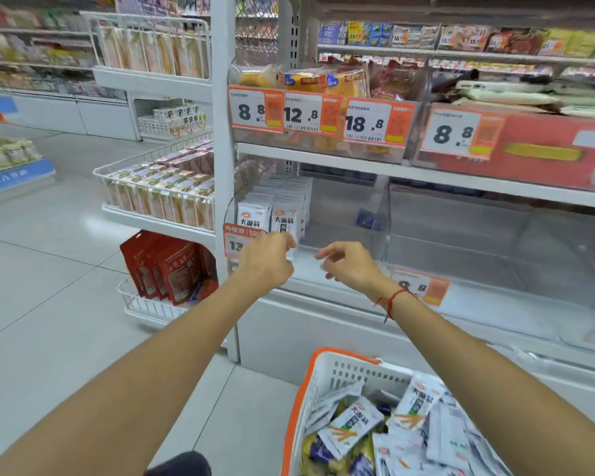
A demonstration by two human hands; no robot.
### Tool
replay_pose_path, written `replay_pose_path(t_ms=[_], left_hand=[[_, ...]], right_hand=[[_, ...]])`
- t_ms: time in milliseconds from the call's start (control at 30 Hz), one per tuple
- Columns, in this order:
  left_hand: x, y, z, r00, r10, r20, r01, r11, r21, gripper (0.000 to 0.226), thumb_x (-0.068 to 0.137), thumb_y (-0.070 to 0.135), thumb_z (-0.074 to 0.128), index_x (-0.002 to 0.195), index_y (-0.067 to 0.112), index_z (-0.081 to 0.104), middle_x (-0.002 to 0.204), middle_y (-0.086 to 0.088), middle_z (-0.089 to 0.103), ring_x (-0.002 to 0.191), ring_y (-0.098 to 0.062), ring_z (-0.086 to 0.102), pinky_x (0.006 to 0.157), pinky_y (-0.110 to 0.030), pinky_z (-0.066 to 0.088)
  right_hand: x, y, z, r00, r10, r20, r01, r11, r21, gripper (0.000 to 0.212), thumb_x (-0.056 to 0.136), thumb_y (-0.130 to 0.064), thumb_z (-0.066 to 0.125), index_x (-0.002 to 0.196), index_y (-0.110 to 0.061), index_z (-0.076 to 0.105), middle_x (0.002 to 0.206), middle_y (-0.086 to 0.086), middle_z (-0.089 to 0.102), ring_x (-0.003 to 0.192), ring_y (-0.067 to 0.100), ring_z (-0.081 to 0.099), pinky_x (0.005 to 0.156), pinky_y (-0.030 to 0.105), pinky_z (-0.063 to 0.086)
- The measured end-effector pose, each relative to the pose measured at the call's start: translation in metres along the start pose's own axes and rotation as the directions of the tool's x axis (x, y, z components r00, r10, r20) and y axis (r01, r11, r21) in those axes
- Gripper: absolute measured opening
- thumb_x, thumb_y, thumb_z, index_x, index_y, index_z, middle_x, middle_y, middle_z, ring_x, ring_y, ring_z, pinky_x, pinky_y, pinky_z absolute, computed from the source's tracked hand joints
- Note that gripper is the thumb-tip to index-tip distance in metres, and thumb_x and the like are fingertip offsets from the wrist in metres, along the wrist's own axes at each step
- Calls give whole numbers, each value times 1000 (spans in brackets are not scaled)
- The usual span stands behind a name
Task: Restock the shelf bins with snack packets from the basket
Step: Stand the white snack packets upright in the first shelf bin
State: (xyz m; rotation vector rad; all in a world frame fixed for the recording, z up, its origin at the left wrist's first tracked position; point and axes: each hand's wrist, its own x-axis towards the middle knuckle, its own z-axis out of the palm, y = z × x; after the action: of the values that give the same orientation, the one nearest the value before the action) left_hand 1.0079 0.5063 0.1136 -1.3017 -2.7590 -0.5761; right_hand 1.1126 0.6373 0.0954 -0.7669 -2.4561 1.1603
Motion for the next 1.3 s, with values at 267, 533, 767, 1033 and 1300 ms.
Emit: replay_pose_path(t_ms=[267,533,767,1033,1300], left_hand=[[-48,9,58,965,-34,260,81,982,-172,32,85,11,54,113,24,64,121,0,63,112,-23,58,96,-35,47],[-53,9,108,915,-19,403,98,980,-175,29,87,14,56,112,22,66,123,-2,63,114,-24,57,99,-37,46],[-51,29,169,837,16,547,35,996,-82,34,89,12,54,121,20,64,130,-1,59,117,-22,56,97,-31,45],[-76,71,268,580,39,814,233,949,-212,20,93,6,50,108,3,63,90,-12,56,76,-24,54,58,-28,44],[-114,92,331,565,-57,823,383,902,-201,33,90,13,58,67,16,35,65,-6,43,63,-23,45,60,-30,38]], right_hand=[[-72,53,14,971,165,171,-147,982,-116,20,85,0,58,101,-5,69,81,11,65,60,11,60,56,16,48],[-79,85,24,888,300,349,-207,937,-280,25,89,-4,57,113,-8,64,89,10,66,65,8,61,56,16,47],[-72,138,38,824,378,423,-83,818,-569,32,89,-7,51,119,-11,63,112,10,66,87,20,60,75,29,48],[-124,253,46,703,511,495,-110,766,-634,43,89,-26,64,128,-12,56,132,8,51,122,26,49,97,32,41],[-145,294,36,785,451,424,-156,807,-570,53,91,-30,59,140,-20,43,146,8,32,126,26,44,101,35,41]])
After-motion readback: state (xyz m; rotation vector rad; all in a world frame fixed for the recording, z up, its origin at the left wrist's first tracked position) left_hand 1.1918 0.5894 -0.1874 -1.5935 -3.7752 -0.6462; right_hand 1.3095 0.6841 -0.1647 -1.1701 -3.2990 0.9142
